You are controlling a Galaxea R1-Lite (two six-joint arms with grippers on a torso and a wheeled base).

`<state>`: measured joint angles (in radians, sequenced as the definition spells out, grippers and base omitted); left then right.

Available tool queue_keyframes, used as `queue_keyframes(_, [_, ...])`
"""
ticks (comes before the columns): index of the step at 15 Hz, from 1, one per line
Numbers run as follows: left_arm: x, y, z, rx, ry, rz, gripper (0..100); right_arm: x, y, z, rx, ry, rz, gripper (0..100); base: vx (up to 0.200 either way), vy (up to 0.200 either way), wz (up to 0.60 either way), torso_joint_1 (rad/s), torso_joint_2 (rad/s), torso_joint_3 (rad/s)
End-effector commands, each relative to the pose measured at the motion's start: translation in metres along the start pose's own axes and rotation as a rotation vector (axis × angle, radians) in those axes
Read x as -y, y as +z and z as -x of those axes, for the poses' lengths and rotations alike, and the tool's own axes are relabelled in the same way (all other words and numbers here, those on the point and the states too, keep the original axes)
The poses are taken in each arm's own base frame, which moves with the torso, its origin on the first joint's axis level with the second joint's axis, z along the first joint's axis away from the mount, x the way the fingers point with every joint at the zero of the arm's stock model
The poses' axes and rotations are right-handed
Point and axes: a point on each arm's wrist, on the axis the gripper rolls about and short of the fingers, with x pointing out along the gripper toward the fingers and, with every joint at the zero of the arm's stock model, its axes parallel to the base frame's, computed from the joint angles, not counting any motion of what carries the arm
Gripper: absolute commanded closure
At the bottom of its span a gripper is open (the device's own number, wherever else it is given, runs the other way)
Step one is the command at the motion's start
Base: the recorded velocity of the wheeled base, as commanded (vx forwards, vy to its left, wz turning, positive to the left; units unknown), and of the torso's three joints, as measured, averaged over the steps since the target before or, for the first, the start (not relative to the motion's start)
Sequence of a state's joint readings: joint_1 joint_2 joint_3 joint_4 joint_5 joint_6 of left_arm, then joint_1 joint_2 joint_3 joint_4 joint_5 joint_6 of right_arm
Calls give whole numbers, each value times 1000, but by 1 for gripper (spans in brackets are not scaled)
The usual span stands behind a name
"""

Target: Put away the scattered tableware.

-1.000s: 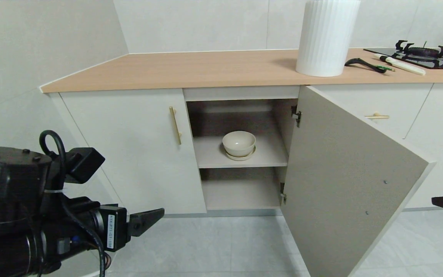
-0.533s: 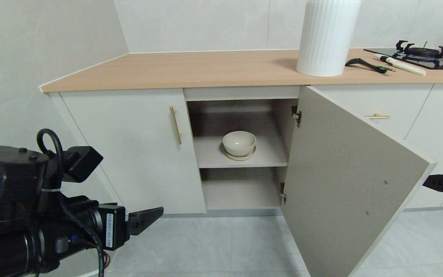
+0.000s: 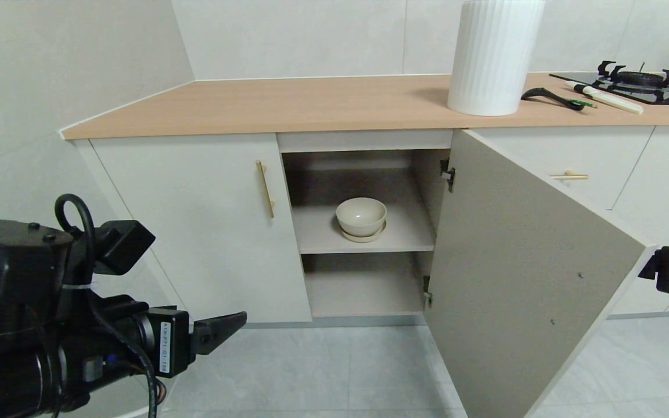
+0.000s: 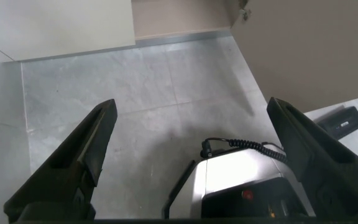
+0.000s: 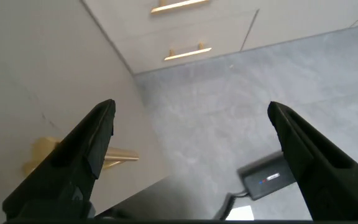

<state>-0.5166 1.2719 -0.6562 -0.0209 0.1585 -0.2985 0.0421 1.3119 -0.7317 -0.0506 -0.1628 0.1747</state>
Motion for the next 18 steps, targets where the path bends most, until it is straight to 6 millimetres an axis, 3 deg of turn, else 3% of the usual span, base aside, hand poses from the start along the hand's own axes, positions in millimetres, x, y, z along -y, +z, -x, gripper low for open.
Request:
queue_keyframes(1, [0, 0, 0, 1, 0, 1, 0, -6, -4, -3, -20, 26, 6, 0, 0, 0, 0, 0, 0, 0])
queue_keyframes(7, [0, 1, 0, 2, -2, 1, 0, -47, -20, 4, -77, 198, -22, 0, 0, 0, 0, 0, 0, 0])
queue_keyframes(13, [-1, 2, 1, 8, 4, 8, 0, -85, -28, -5, -111, 318, 13, 0, 0, 0, 0, 0, 0, 0])
queue_keyframes(18, [-1, 3, 1, 16, 7, 8, 0, -149, -18, -33, -152, 486, 81, 0, 0, 0, 0, 0, 0, 0])
